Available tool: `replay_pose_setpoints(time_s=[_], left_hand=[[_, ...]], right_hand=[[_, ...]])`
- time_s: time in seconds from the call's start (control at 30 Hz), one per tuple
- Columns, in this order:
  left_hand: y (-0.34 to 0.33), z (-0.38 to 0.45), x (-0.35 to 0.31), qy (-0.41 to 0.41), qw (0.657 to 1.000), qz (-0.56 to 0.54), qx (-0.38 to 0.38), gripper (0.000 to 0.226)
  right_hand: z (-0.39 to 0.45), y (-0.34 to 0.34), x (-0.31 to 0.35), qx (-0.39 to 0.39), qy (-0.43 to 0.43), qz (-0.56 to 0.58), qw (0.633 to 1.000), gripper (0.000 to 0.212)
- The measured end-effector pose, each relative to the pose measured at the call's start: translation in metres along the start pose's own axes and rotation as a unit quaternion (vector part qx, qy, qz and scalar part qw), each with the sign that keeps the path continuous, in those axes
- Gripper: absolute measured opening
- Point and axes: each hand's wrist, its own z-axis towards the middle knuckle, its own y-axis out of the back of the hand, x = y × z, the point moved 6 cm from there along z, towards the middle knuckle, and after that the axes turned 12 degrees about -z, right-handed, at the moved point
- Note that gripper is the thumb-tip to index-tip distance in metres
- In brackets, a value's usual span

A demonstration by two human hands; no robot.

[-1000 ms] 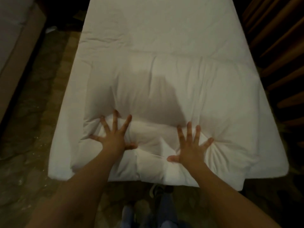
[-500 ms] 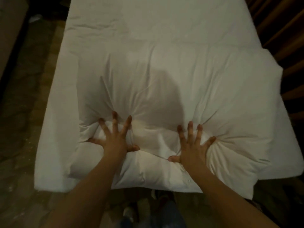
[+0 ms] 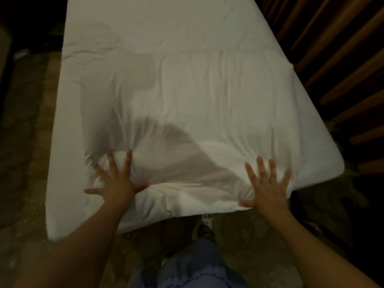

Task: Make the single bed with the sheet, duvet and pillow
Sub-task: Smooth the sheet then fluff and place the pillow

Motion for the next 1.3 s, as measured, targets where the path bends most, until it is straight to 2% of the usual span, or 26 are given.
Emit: replay_pose_setpoints(time_s=[0.07, 0.2, 0.4, 0.47, 0.5, 0.57, 0.63, 0.7, 0.73, 0.8, 0.87, 0.9, 0.97, 1.03, 1.17, 1.23, 1.3], left_hand=[[0.004, -0.013, -0.004, 0.009, 1.000, -0.018, 0.006, 0.105], [0.019, -0.040, -0.009, -0.028, 0.999, -0.012, 0.022, 0.096], [0.006, -0.071, -0.014, -0.131, 0.978, 0.143, 0.076, 0.134], [0.006, -0.078, -0.011, -0.182, 0.970, 0.160, 0.016, 0.150], [0.004, -0.079, -0.005, -0.208, 0.965, 0.158, -0.010, 0.150], [0.004, -0.071, 0.010, -0.231, 0.955, 0.185, -0.034, 0.131], [0.018, -0.055, 0.011, -0.224, 0.955, 0.185, -0.051, 0.122], [0.047, -0.042, -0.002, -0.259, 0.944, 0.164, -0.119, 0.107], [0.062, -0.038, -0.013, -0.285, 0.936, 0.151, -0.141, 0.097], [0.087, -0.033, -0.034, -0.337, 0.913, 0.153, -0.174, 0.068], [0.113, -0.029, -0.047, -0.364, 0.895, 0.169, -0.197, 0.047], [0.122, -0.027, -0.050, -0.370, 0.891, 0.174, -0.198, 0.047], [0.126, -0.027, -0.045, -0.370, 0.890, 0.185, -0.192, 0.056], [0.115, -0.030, -0.033, -0.330, 0.903, 0.196, -0.193, 0.057], [0.054, -0.046, -0.008, -0.223, 0.944, 0.184, -0.161, 0.061], [0.035, -0.058, -0.006, -0.262, 0.936, 0.161, -0.173, 0.075], [0.019, -0.069, -0.011, -0.328, 0.909, 0.173, -0.191, 0.100]], right_hand=[[-0.017, 0.000, -0.011, 0.054, -0.033, -0.003, 0.998, 0.135], [-0.058, 0.006, -0.037, 0.115, -0.104, 0.053, 0.986, 0.133], [-0.052, 0.051, -0.026, 0.051, -0.082, -0.008, 0.995, 0.123], [-0.046, 0.056, -0.023, 0.023, -0.090, -0.024, 0.995, 0.117], [-0.045, 0.057, -0.024, 0.011, -0.092, -0.038, 0.995, 0.111], [-0.041, 0.052, -0.028, 0.004, -0.071, -0.076, 0.995, 0.098], [-0.034, 0.057, -0.037, -0.023, -0.053, -0.080, 0.995, 0.098], [-0.021, 0.064, -0.048, -0.044, -0.031, -0.060, 0.997, 0.101], [-0.017, 0.063, -0.055, -0.055, -0.031, -0.049, 0.997, 0.095], [-0.013, 0.065, -0.064, -0.101, -0.012, -0.021, 0.995, 0.083], [-0.016, 0.088, -0.071, -0.186, 0.013, -0.047, 0.981, 0.070], [-0.019, 0.098, -0.073, -0.217, 0.027, -0.055, 0.974, 0.066], [-0.021, 0.102, -0.073, -0.234, 0.045, -0.057, 0.969, 0.063], [-0.025, 0.095, -0.063, -0.240, 0.023, -0.050, 0.969, 0.058], [-0.038, 0.076, -0.022, -0.262, 0.002, -0.105, 0.959, 0.018], [-0.046, 0.063, -0.015, -0.245, -0.016, -0.116, 0.963, 0.034], [-0.057, 0.055, -0.006, -0.262, -0.008, -0.090, 0.961, 0.082]])
